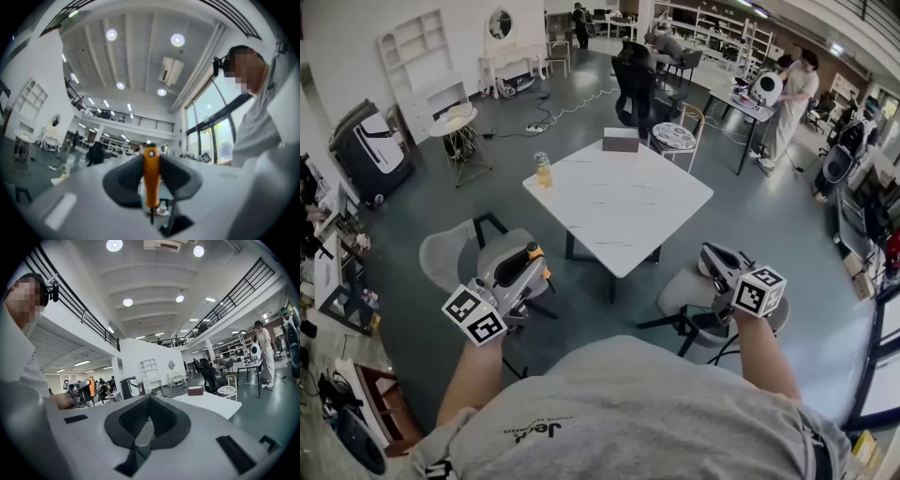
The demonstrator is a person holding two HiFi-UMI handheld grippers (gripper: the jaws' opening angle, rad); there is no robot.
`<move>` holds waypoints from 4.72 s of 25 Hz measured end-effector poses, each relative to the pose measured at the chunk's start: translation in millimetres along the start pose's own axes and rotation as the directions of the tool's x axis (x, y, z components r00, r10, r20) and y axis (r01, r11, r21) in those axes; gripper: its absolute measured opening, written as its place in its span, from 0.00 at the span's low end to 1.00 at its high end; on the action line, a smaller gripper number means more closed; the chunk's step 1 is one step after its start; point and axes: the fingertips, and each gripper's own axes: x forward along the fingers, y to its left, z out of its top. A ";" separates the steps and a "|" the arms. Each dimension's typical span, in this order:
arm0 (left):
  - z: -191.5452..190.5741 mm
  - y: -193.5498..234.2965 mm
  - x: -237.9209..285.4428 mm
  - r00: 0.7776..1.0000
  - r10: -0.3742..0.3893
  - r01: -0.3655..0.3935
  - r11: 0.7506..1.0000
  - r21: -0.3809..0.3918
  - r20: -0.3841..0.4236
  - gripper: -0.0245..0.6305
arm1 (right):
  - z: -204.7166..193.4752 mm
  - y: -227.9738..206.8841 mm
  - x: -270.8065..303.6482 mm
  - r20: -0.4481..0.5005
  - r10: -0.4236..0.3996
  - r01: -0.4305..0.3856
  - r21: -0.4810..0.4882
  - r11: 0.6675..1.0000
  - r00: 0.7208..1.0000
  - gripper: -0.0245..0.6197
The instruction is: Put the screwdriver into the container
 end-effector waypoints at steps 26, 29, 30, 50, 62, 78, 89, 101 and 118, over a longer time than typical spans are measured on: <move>-29.6 -66.8 108.9 0.998 0.055 -0.055 0.998 -0.006 0.034 0.21 | 8.5 -109.5 -72.6 0.015 0.060 -0.060 0.015 0.998 0.998 0.05; -34.4 -70.8 117.9 0.999 0.050 -0.050 0.999 -0.014 0.021 0.21 | 5.0 -114.6 -73.0 0.012 0.067 -0.067 0.025 0.997 0.998 0.05; -35.6 -72.1 121.0 0.999 0.048 -0.048 0.999 -0.014 0.016 0.21 | 4.2 -116.0 -72.9 0.011 0.069 -0.070 0.028 0.997 0.998 0.05; -58.9 -17.1 161.6 1.000 -0.022 0.020 0.997 -0.070 -0.019 0.21 | -8.1 -143.1 -28.9 -0.026 0.025 -0.023 0.058 0.998 0.999 0.05; -48.7 112.5 200.9 0.992 -0.127 0.126 0.990 -0.067 -0.015 0.21 | 14.5 -160.2 75.9 0.006 -0.077 0.077 0.050 0.996 0.997 0.05; -29.0 275.7 231.8 0.980 -0.199 0.195 0.975 -0.102 -0.024 0.21 | 44.8 -166.6 229.7 -0.001 -0.143 0.142 0.059 0.988 0.990 0.05; -37.7 319.7 244.6 0.970 -0.239 0.233 0.966 -0.115 -0.041 0.21 | 45.8 -176.7 274.3 -0.040 -0.172 0.174 0.058 0.983 0.984 0.05; -53.7 343.1 251.4 0.972 -0.224 0.214 0.968 -0.132 -0.067 0.21 | 31.3 -191.6 300.8 -0.081 -0.161 0.168 0.091 0.982 0.984 0.05; -97.0 317.0 318.4 0.986 -0.077 0.059 0.991 -0.122 -0.147 0.21 | 16.1 -287.9 334.7 -0.109 0.042 -0.023 0.169 0.985 0.993 0.05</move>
